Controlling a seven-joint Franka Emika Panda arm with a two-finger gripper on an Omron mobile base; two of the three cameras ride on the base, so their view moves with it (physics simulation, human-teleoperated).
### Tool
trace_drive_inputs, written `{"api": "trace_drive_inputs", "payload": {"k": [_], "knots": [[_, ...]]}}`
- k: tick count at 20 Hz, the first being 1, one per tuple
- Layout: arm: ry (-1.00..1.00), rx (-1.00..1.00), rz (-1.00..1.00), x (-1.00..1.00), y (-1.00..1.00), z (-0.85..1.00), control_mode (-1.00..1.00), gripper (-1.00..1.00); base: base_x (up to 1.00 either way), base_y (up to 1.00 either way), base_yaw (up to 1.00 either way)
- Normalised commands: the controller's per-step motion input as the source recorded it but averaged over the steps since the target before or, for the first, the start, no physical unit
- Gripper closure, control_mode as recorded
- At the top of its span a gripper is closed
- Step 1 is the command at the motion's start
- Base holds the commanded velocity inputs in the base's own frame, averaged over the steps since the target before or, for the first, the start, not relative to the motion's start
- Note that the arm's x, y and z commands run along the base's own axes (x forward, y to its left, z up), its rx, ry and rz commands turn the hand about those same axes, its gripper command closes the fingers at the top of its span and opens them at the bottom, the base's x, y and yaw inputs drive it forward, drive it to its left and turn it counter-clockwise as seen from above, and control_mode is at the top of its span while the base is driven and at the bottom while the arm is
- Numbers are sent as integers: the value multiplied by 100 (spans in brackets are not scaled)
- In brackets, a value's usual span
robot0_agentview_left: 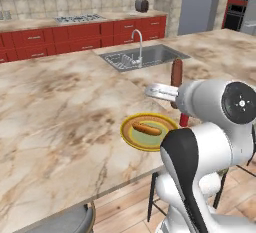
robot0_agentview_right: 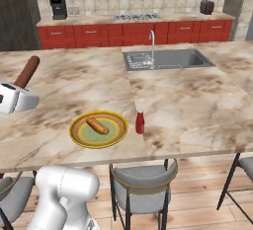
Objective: Move the hot dog bun to the plate on the dining table and place the condiment next to that plate. Then navigate to the fridge and take the sausage and place it on the plate as well.
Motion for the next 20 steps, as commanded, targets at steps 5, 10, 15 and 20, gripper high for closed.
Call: {"api": "trace_drive_inputs", "payload": {"k": [5, 10, 15, 20], "knots": [[59, 46, -11, 100, -51, -68, -100, 100, 0, 0, 0], [45, 32, -8, 74, -31, -73, -100, 100, 0, 0, 0], [15, 3, 0, 6, -4, -57, -100, 100, 0, 0, 0], [22, -1, 0, 24, 0, -63, -100, 100, 0, 0, 0]]}}
